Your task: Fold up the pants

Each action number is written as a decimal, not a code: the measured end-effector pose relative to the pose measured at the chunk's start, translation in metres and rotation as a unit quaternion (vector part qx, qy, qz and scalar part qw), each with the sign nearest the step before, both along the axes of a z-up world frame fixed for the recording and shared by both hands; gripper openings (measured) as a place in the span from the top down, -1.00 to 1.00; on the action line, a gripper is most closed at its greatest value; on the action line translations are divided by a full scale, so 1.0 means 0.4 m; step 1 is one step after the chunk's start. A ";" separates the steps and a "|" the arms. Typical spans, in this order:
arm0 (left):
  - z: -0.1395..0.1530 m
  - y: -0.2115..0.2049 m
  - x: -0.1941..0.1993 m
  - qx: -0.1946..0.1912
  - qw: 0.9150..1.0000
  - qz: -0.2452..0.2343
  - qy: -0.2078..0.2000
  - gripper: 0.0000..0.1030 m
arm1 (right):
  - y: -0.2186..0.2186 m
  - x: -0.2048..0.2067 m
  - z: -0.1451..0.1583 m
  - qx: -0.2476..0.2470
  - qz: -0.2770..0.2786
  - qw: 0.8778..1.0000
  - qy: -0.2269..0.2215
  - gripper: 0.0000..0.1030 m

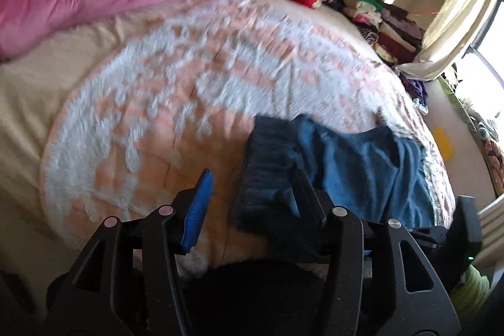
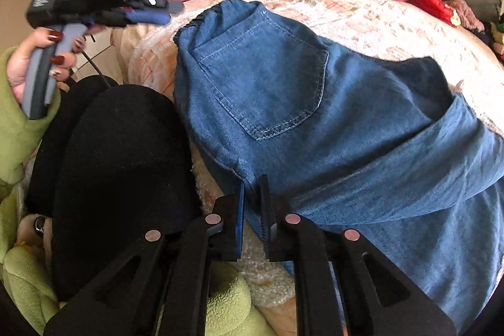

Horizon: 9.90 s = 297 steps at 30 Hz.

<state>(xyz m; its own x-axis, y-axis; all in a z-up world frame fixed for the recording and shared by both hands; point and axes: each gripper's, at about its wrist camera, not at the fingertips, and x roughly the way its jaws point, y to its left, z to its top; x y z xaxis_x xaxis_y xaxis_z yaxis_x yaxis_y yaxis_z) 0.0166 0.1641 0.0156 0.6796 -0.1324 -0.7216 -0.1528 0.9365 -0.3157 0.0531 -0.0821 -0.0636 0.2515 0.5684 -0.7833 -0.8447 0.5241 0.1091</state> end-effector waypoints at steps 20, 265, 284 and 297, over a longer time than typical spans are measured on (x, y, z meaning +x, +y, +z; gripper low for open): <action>-0.131 -0.225 0.108 0.080 0.988 -0.118 0.067 0.12 | -0.099 0.061 0.113 0.084 -0.055 0.994 0.030 0.36; -0.137 -0.505 0.521 0.023 0.974 -0.225 0.029 0.94 | -0.744 0.451 0.059 0.139 -0.373 0.914 0.073 0.67; -0.128 -0.513 0.509 0.069 0.973 -0.219 -0.005 0.90 | -0.700 0.453 0.068 0.087 -0.359 0.929 0.028 0.69; -0.114 -0.436 0.514 0.079 0.983 -0.165 -0.023 0.36 | -0.715 0.458 0.041 0.038 -0.394 0.918 0.008 0.12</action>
<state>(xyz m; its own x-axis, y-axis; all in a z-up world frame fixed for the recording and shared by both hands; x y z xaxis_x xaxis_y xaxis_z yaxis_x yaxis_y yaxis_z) 0.2222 -0.0101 -0.0302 0.6509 -0.2397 -0.7204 0.1780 0.9706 -0.1622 0.2364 -0.3679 -0.0473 0.5971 0.2688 -0.7558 -0.2044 0.9621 0.1807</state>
